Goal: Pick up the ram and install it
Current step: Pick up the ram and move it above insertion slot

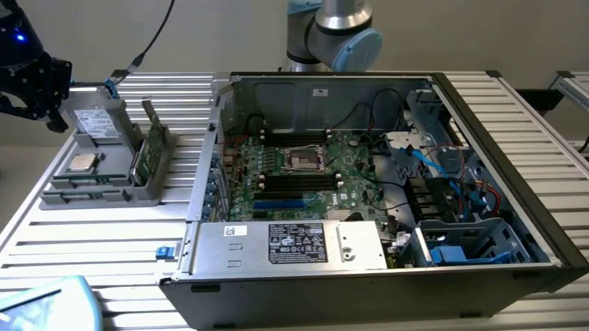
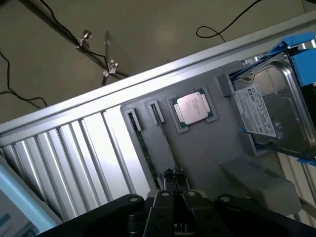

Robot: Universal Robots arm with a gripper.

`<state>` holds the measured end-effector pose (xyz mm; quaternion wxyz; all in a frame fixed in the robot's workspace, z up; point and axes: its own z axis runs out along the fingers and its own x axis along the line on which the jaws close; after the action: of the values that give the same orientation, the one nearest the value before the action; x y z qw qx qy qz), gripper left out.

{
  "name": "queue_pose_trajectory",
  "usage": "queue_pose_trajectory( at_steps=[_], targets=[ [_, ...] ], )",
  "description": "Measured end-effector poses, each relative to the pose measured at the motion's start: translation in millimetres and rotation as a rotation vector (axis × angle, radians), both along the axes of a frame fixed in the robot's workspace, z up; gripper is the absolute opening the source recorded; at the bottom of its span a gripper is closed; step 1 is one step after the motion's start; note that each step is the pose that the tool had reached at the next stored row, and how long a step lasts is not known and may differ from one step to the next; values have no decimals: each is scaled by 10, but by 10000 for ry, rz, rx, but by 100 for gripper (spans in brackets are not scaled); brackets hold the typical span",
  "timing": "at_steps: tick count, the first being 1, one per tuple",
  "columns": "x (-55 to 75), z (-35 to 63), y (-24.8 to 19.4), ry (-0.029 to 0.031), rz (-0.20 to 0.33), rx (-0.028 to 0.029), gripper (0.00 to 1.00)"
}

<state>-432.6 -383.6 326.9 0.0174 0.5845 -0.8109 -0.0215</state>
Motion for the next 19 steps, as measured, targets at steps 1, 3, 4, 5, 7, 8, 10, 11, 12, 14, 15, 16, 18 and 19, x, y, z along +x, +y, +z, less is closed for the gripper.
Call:
queue_pose_trajectory(
  at_steps=[1, 3, 4, 5, 7, 8, 10, 11, 12, 14, 15, 16, 18, 19],
  targets=[
    [0, -5, 0, 1, 185, 0, 11],
    [0, -15, 0, 3, 551, 0, 11],
    [0, -20, 0, 3, 729, 0, 11],
    [0, -25, 0, 4, 921, 0, 11],
    [0, -34, 0, 5, 1275, 1, 11],
    [0, -39, 0, 7, 1455, 0, 11],
    [0, -48, 0, 8, 1825, 0, 11],
    [0, -53, 0, 10, 2010, 0, 12],
    [0, -58, 0, 9, 2191, 1, 12],
    [0, -67, 0, 11, 2555, 0, 25],
    [0, -71, 0, 13, 2730, 0, 31],
    [0, -76, 0, 14, 2915, 0, 31],
    [-1, -79, 0, 20, 3272, 0, 36],
    [-1, -85, 0, 17, 3448, 1, 43]
  ],
)
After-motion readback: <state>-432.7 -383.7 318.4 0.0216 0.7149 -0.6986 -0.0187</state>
